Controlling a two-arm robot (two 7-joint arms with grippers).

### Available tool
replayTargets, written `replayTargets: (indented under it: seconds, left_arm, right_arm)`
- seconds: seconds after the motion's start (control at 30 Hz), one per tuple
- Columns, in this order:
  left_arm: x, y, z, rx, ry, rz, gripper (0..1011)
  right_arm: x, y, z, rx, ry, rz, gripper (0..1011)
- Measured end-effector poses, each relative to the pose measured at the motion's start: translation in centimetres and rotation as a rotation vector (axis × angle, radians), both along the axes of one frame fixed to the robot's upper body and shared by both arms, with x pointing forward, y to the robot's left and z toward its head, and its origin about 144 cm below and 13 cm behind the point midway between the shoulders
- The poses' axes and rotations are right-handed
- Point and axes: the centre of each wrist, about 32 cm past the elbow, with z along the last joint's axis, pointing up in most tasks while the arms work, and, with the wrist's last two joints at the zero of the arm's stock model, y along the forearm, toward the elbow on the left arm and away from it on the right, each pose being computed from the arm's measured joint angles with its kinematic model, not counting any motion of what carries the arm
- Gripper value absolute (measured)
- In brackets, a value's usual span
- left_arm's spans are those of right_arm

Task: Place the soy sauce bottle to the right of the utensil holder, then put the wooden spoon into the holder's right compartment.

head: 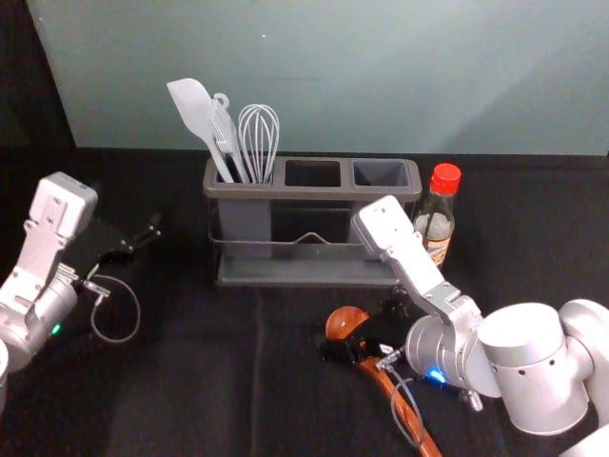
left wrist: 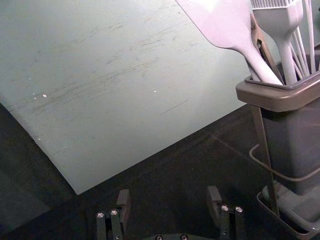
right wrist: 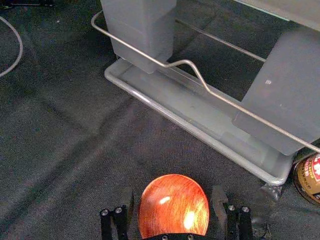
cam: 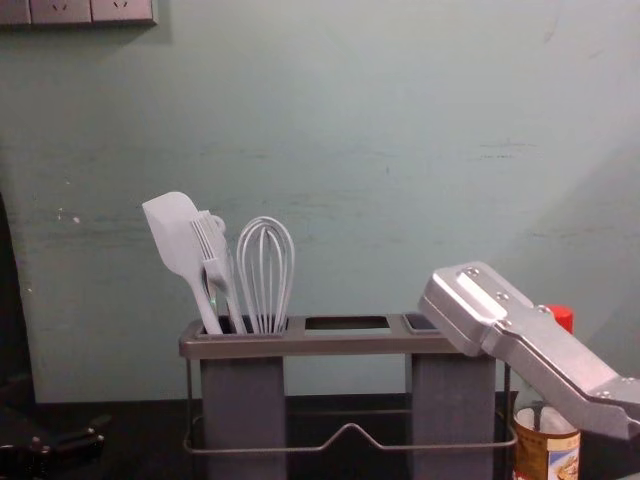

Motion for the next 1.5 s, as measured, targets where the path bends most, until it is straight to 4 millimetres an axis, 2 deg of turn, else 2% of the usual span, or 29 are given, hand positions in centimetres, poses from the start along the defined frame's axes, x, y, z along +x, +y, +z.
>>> replayTargets:
  seconds: [0.4, 0.57, 0.67, 0.77, 1.23, 1.37, 1.5]
  left_arm:
    - [0.0, 0.0, 0.0, 0.000, 0.000, 0.000, 1005]
    - [0.0, 0.0, 0.0, 0.000, 0.000, 0.000, 1005]
    - [0.0, 0.0, 0.0, 0.000, 0.000, 0.000, 1005]
    - [0.0, 0.0, 0.0, 0.000, 0.000, 0.000, 1005]
    - [0.0, 0.0, 0.0, 0.000, 0.000, 0.000, 1005]
    - [0.0, 0.0, 0.0, 0.000, 0.000, 0.000, 1005]
    - [0.0, 0.0, 0.0, 0.000, 0.000, 0.000, 1005]
  right_arm:
    - [-0.2, -0.2, -0.5, -0.007, 0.005, -0.005, 1000]
    - [-0.2, -0.3, -0.6, -0.003, 0.003, -0.007, 927]
    - [-0.2, -0.3, -0.7, -0.001, 0.003, -0.010, 842]
    - [-0.2, -0.4, -0.6, -0.001, 0.002, -0.011, 840]
    - [-1.5, -2.4, 3.9, 0.088, -0.131, 0.001, 840]
    - [-2.4, -3.4, 4.7, 0.131, -0.212, 0.022, 840]
    - [-3.3, -4.6, 4.6, 0.212, -0.347, 0.041, 840]
